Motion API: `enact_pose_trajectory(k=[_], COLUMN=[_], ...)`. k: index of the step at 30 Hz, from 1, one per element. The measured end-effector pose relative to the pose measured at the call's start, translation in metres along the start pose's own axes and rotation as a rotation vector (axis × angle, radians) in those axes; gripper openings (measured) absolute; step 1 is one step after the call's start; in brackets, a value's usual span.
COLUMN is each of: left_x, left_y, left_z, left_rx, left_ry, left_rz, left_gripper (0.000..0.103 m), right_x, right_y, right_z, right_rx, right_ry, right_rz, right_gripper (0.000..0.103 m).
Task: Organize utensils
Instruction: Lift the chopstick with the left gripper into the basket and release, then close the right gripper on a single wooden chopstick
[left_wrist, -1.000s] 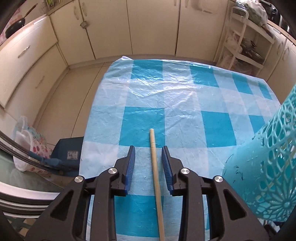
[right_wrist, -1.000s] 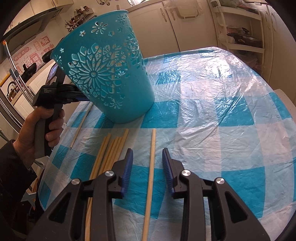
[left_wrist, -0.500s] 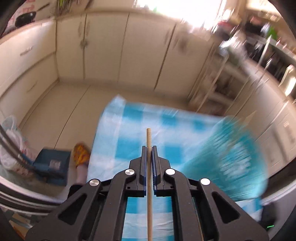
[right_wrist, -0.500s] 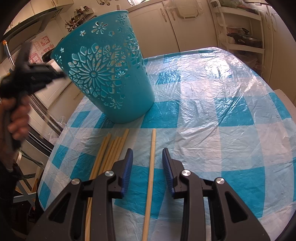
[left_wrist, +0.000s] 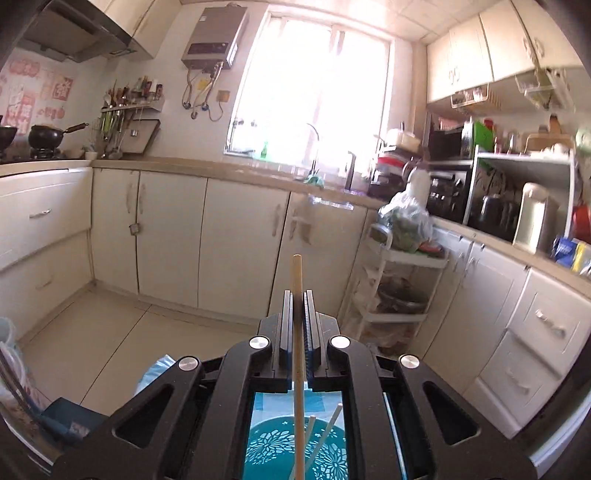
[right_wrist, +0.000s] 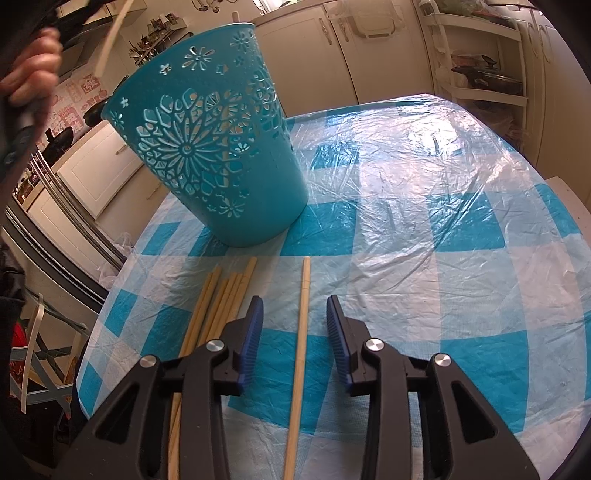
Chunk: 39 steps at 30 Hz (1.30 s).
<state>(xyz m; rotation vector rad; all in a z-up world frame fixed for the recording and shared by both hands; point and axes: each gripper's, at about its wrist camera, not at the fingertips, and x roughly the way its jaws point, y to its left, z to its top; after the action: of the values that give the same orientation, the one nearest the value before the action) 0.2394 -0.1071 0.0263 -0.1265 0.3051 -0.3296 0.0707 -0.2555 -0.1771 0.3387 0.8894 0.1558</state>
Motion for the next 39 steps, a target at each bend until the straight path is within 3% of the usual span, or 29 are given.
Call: enact_pose_trajectory(k=[6, 13, 16, 17, 18, 20, 25, 30, 33, 36, 39], left_x=[0.026, 0.024, 0.013, 0.007, -0.005, -0.021, -0.056, -0.054, -0.049, -0.043, -0.043], left_y=[-0.006, 0.011, 0.024, 0.029, 0.039, 0.055, 0.117, 0.158, 0.158, 0.148, 0.139], left_z=[-0.031, -0.059, -0.062, -0.062, -0.063, -0.067, -0.1, -0.162, -0.186, -0.202, -0.212], left_rx=[0.054, 0.093, 0.09, 0.084, 0.072, 0.044, -0.101, -0.196, -0.199, -0.176, -0.113], left_ry=[0.099, 0.2, 0.213, 0.203, 0.182, 0.166, 0.205, 0.37, 0.426, 0.469, 0.48], left_rz=[0.038, 0.069, 0.093, 0.107, 0.134, 0.164, 0.243, 0.286, 0.274, 0.239, 0.237], left_gripper=[0.005, 0.009, 0.039, 0.057, 0.068, 0.075, 0.083, 0.084, 0.084, 0.084, 0.084], right_x=[-0.001, -0.001, -0.001, -0.001, -0.001, -0.001, -0.002, 0.001, 0.004, 0.002, -0.001], right_y=[-0.001, -0.002, -0.002, -0.002, -0.002, -0.002, -0.001, 0.016, 0.027, 0.016, 0.005], right_z=[0.0, 0.0, 0.0, 0.001, 0.0, 0.0, -0.001, -0.002, -0.004, 0.0, 0.003], right_rx=[-0.003, 0.001, 0.0, 0.001, 0.002, 0.002, -0.001, -0.107, -0.194, -0.14, -0.102], right_ry=[-0.001, 0.001, 0.001, 0.001, 0.0, 0.0, 0.003, 0.022, 0.031, 0.035, 0.043], right_rz=[0.004, -0.001, -0.001, -0.001, -0.001, -0.003, -0.011, -0.113, -0.205, -0.198, -0.202], right_gripper=[0.036, 0.036, 0.036, 0.036, 0.036, 0.036, 0.036, 0.032, 0.019, 0.006, 0.005])
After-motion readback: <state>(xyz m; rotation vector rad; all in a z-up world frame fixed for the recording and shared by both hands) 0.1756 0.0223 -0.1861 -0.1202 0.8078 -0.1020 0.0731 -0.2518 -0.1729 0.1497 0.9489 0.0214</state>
